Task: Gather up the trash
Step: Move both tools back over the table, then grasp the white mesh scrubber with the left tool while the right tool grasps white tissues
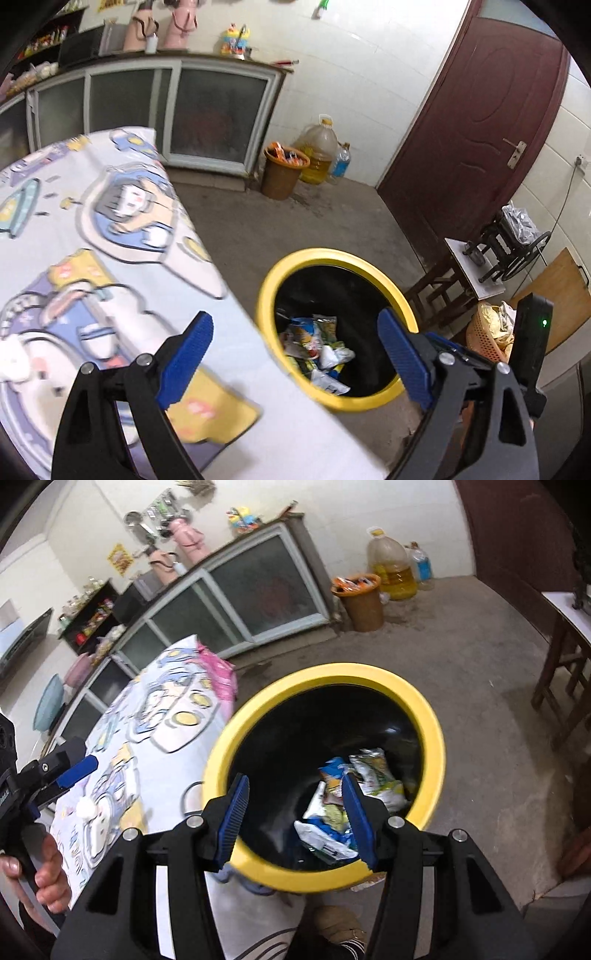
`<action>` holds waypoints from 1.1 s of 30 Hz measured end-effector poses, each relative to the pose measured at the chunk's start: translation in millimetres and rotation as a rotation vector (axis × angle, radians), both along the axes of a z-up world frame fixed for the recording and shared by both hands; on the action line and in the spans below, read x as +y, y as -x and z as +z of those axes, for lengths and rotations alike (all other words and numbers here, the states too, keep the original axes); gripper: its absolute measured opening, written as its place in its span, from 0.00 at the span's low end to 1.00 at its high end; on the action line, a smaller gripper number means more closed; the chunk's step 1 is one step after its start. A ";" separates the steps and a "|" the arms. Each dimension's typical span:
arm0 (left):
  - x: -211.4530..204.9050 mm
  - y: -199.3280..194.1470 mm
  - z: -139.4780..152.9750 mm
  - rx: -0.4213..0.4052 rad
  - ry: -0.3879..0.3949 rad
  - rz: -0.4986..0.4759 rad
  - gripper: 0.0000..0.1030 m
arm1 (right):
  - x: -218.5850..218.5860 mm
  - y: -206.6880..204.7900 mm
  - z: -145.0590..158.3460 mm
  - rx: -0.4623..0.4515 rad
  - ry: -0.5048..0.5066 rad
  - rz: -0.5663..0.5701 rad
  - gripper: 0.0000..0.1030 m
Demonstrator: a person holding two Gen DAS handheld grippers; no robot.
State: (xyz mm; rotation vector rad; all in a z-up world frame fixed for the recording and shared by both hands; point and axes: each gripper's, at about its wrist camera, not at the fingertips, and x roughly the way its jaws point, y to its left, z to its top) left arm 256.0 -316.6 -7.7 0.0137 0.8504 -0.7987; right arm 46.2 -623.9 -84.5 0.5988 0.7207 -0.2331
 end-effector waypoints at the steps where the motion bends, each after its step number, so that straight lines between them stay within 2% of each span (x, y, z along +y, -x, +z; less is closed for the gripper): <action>1: 14.5 2.2 5.6 -0.029 -0.004 0.015 0.85 | 5.5 1.3 2.9 -0.011 0.007 0.013 0.49; 8: 104.5 10.4 28.5 -0.158 -0.031 0.092 0.86 | 47.8 -8.6 28.7 -0.062 0.058 0.104 0.49; 13: 173.2 13.4 38.6 -0.202 -0.027 0.152 0.87 | 77.7 -17.7 44.3 -0.080 0.085 0.157 0.50; 18: 246.8 19.4 33.3 -0.203 -0.024 0.227 0.90 | 113.9 -31.7 54.9 -0.079 0.114 0.238 0.54; 22: 296.5 13.6 17.4 -0.185 -0.101 0.334 0.90 | 159.2 -50.3 59.7 -0.077 0.184 0.371 0.54; 24: 312.0 3.9 11.0 -0.164 -0.137 0.386 0.90 | 187.2 -64.0 58.7 -0.074 0.209 0.466 0.54; 28: 335.6 -20.6 5.0 -0.117 -0.154 0.464 0.90 | 236.6 -83.8 57.0 -0.084 0.261 0.606 0.54; 33: 339.3 -56.9 3.1 -0.099 -0.190 0.514 0.92 | 293.3 -110.7 56.8 -0.091 0.336 0.759 0.55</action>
